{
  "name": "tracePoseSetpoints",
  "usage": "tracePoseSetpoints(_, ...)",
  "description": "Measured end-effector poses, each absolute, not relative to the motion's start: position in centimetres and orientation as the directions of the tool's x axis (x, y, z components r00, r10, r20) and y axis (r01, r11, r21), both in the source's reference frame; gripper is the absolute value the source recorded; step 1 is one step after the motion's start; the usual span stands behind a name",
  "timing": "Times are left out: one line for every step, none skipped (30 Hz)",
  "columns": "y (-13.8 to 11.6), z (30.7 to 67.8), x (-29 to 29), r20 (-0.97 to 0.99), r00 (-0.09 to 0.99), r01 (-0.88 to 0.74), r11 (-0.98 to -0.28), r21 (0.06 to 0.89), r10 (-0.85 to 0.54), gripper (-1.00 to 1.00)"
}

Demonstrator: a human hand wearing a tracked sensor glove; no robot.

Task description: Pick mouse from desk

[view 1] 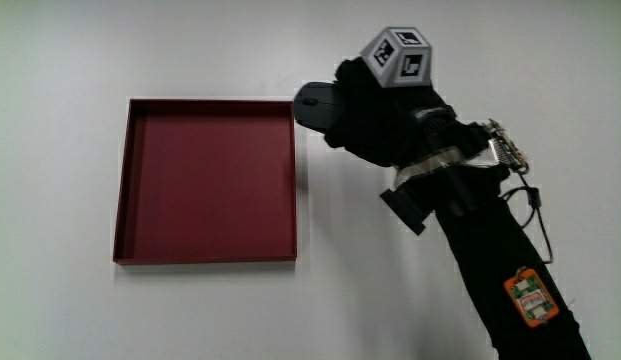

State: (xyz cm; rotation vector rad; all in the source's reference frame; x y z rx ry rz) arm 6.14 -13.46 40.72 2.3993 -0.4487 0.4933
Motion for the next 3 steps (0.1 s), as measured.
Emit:
tracePoseSetpoints(-13.31,40.37,5.62,0.467,0.861,-0.45,-0.734,0.509,-0.205,1.0)
tracePoseSetpoints(-13.14,40.03,5.13,0.487,0.846,-0.47,-0.733,0.492,-0.215,1.0)
tracePoseSetpoints(-13.08,40.22,4.68,0.492,0.842,-0.479,-0.726,0.493,-0.221,1.0)
